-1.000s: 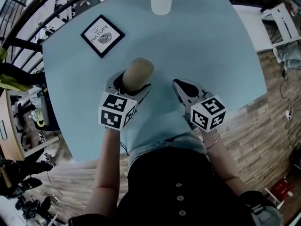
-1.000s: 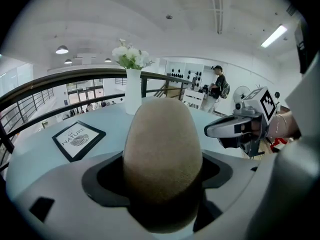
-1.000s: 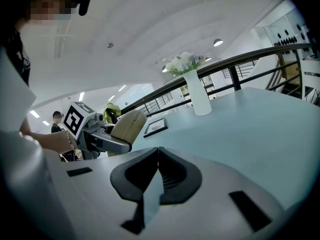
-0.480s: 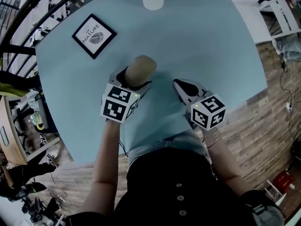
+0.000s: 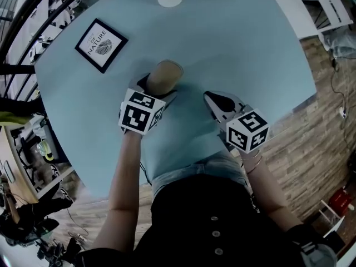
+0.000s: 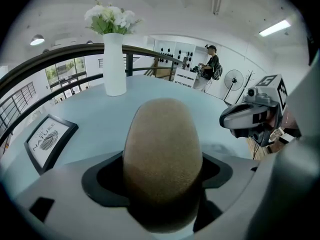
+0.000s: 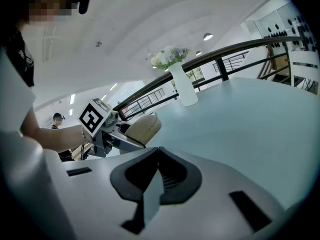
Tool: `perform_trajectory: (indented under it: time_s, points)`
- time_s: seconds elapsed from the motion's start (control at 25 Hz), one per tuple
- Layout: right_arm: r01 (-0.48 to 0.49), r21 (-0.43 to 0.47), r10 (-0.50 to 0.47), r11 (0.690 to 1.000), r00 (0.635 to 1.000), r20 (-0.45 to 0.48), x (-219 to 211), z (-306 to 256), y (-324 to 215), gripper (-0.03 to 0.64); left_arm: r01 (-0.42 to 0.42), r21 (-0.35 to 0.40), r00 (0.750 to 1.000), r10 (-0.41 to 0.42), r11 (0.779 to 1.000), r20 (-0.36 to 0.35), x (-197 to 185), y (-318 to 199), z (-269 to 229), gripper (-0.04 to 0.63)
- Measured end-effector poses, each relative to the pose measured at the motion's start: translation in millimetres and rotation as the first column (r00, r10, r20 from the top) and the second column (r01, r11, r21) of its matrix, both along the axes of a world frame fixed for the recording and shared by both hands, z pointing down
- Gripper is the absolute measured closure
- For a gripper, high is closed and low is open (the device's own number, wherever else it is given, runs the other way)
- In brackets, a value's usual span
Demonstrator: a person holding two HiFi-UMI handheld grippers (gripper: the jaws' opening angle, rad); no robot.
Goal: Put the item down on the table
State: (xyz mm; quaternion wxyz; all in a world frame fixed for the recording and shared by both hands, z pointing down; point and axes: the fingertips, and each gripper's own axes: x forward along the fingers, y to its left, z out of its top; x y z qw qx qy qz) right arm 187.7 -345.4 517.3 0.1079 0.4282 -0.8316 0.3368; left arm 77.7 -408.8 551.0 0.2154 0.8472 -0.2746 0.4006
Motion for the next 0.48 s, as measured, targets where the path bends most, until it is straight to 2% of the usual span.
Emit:
perform_trajectory:
  time_s: [0.48]
  points:
    - [-0.054, -0.001, 0.054, 0.999, 0.999, -0.002, 7.4, 2.3, 9.0, 0.612, -0.067, -0.017, 0.997, 0.068, 0.998, 0.041, 14.4, -1.5, 18.9, 0.186]
